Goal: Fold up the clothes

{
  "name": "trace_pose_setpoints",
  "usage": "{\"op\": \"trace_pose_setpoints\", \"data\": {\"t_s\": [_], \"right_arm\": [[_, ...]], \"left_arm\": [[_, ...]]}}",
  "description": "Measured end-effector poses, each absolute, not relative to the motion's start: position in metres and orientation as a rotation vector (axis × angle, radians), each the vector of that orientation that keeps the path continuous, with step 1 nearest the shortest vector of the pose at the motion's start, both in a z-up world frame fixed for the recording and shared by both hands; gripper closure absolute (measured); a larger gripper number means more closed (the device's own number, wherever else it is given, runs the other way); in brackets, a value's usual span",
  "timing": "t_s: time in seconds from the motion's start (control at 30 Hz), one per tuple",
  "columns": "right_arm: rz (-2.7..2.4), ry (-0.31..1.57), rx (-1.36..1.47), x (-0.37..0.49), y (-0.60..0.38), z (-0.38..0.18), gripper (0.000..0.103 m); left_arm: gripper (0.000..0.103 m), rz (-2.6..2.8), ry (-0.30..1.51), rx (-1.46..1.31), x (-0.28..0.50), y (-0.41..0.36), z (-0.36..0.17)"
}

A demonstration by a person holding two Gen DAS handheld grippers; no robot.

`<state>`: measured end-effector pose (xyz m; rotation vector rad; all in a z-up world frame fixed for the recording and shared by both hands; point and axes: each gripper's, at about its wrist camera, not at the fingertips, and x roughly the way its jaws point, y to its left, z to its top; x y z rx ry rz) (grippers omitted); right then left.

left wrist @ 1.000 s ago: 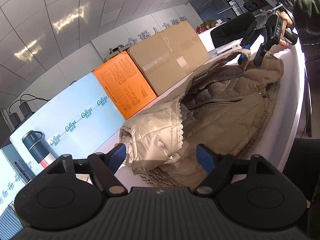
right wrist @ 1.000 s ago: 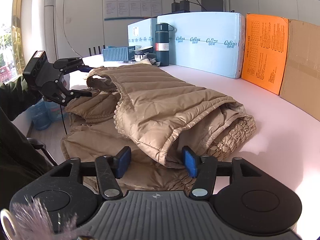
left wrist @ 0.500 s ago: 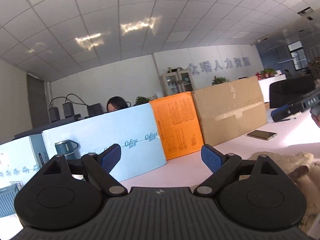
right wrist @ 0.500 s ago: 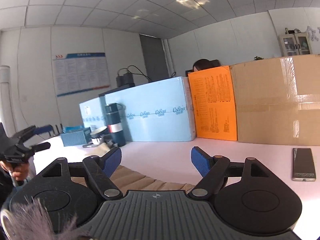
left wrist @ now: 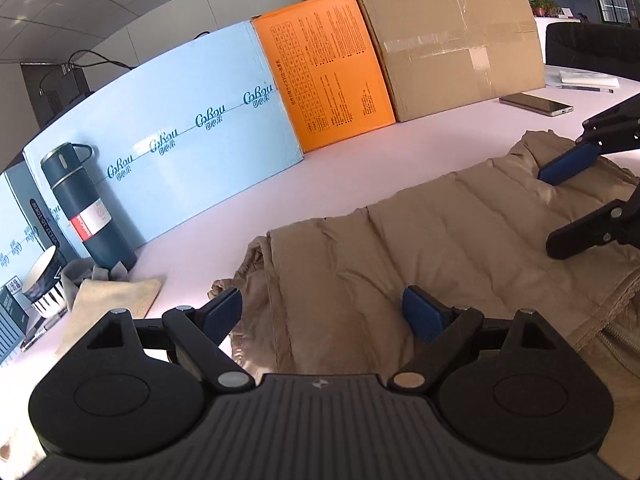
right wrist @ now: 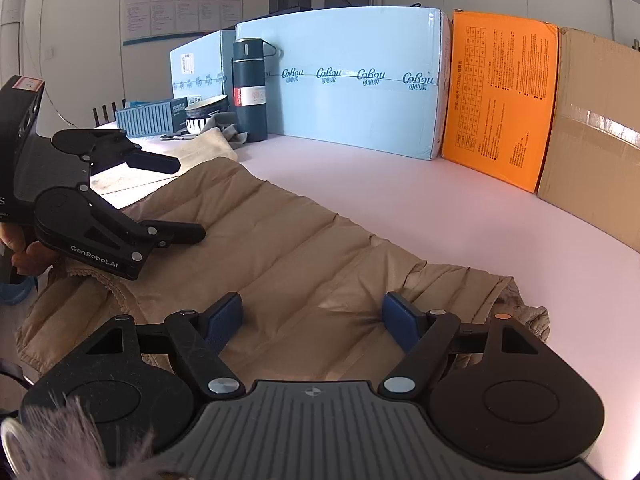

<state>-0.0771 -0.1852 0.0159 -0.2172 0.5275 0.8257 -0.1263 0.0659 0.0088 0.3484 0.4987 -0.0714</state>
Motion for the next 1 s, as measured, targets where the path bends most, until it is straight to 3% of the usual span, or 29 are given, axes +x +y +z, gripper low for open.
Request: {"op": "trace_pose_setpoints", "data": {"t_s": [0.37,0.77,1.0], "right_arm": [[0.815,0.536,-0.289,-0.079,-0.173,0.012,0.015],[0.759,0.467,-0.284,-0.111,-0.204,0.04,0.011],[0.755,0.579,-0.189,-0.119,-0.233,0.02,0.01]], "left_arm": [[0.011,-0.027,0.499,0.363,-0.126,0.062,0.009],[0.011,0.009,0.448,0.38,-0.172,0.088,0.023],[0.011,-0.004,0.496,0.296,-0.177,0.109,0.005]]}}
